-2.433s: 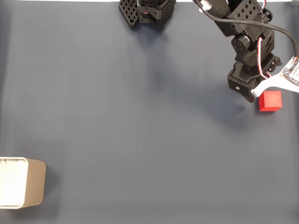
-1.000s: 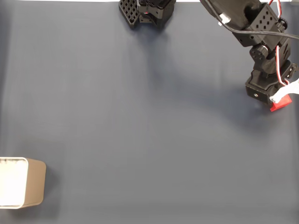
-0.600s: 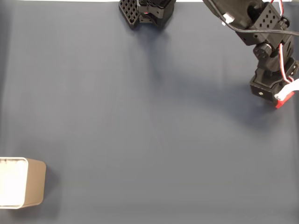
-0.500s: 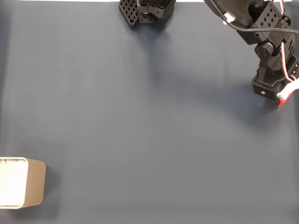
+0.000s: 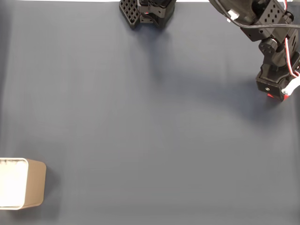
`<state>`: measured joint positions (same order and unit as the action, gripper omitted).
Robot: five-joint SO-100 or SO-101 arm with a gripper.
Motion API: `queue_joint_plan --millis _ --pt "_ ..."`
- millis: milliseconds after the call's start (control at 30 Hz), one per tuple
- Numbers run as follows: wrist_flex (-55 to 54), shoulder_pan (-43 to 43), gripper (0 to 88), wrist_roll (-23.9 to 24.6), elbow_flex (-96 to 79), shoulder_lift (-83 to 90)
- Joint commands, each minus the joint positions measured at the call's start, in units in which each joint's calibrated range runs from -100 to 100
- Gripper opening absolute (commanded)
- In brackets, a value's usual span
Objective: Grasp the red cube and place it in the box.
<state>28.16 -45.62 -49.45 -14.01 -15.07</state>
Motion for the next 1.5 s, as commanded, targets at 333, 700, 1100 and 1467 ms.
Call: queue_joint_plan --millis 333,700,1100,1467 --pt "-0.1 1.2 38.7 -2.2 -4.1 5.1" --pt "-1.3 1.9 33.5 -2.6 -7.4 7.5" --pt "-5.2 2.4 23.0 -3.3 -7.4 7.4" --pt "-7.3 2.5 20.0 -5.0 -6.8 6.3"
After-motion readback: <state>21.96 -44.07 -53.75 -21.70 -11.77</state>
